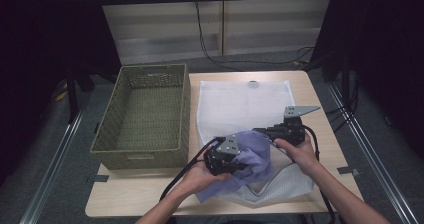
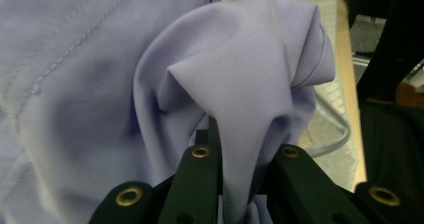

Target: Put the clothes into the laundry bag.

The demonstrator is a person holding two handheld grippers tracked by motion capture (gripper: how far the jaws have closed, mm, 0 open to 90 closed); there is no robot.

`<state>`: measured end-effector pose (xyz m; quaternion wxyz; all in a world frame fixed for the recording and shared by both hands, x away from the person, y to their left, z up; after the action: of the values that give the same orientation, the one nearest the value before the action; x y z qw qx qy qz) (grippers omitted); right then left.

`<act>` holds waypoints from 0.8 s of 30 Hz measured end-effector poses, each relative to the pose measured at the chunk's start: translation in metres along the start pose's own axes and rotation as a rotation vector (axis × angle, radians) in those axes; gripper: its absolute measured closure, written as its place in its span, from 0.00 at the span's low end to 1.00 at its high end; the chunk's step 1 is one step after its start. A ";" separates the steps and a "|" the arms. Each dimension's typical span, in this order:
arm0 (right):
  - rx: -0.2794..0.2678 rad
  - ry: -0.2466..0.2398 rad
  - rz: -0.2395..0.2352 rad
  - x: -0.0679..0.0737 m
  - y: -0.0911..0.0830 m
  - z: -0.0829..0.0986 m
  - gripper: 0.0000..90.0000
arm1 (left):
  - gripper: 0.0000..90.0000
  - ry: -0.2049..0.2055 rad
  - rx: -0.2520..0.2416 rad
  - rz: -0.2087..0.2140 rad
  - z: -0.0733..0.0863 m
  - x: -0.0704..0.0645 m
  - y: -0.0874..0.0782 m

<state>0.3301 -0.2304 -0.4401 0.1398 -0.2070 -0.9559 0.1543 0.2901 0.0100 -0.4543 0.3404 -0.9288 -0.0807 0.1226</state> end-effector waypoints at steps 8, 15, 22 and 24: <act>-0.010 0.000 -0.002 0.001 -0.002 -0.002 0.99 | 0.95 -0.003 0.091 0.011 0.010 0.001 0.028; -0.016 -0.003 0.000 0.002 -0.004 -0.004 0.98 | 0.95 -0.035 0.102 0.026 0.021 0.006 0.041; -0.011 -0.007 -0.001 0.003 -0.003 -0.004 0.98 | 0.90 -0.025 0.089 0.005 0.019 0.002 0.036; -0.010 -0.003 0.000 0.002 -0.003 -0.003 0.98 | 0.80 -0.029 0.073 0.017 0.016 0.002 0.028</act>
<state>0.3279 -0.2312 -0.4356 0.1372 -0.2077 -0.9569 0.1499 0.2890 -0.0007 -0.4848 0.3719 -0.9145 -0.0730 0.1419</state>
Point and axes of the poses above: each handheld gripper's, and its own axes: y roughly forward along the jaws, z roughly out of its underside, x roughly to its left, the point moved 1 cm from there along y, roughly forward along the jaws, and after that the axes turned 7 degrees about -y, right-handed, at the moved point
